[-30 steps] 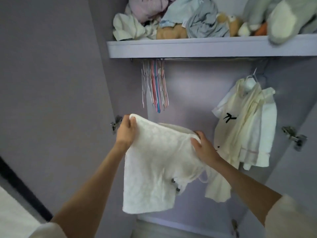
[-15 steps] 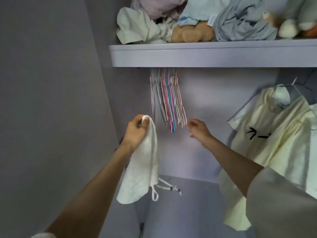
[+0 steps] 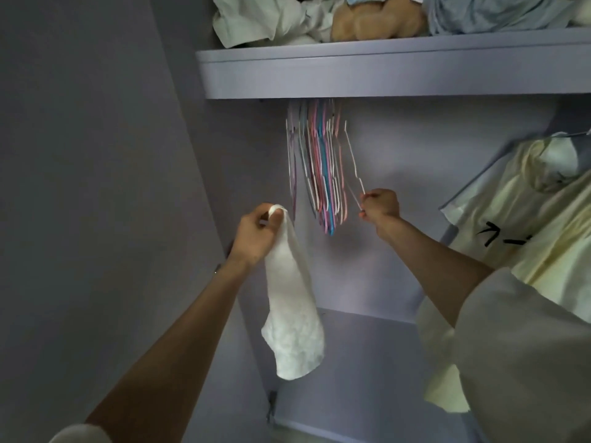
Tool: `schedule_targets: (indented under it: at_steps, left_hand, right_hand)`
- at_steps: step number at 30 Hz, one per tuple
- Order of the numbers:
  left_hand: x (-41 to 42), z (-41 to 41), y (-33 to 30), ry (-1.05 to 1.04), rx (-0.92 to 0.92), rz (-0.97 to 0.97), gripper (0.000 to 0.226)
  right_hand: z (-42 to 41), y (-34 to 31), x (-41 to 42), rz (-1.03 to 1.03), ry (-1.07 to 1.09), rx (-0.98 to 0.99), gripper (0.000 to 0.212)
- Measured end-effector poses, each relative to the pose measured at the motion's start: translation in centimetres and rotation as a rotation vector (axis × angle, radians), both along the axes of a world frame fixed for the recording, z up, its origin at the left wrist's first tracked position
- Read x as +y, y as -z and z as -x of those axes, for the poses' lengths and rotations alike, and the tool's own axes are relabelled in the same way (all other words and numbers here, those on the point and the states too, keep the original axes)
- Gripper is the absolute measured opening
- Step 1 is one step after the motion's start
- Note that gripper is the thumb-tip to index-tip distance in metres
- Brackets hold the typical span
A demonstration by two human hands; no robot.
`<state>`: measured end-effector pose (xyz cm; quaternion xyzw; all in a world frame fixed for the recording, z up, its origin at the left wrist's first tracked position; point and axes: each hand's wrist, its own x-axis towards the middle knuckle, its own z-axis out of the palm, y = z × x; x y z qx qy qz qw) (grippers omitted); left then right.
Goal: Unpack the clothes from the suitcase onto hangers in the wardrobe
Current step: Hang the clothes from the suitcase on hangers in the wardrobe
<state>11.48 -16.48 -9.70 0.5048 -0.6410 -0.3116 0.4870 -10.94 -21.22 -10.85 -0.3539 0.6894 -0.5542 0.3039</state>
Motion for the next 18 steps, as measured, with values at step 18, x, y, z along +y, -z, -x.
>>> schedule_targets:
  at_steps: [18]
  left_hand:
    - [5.7, 6.2, 1.0, 0.168, 0.21, -0.138, 0.012]
  right_hand:
    - [6.5, 6.7, 14.4, -0.362, -0.18, 0.525, 0.06]
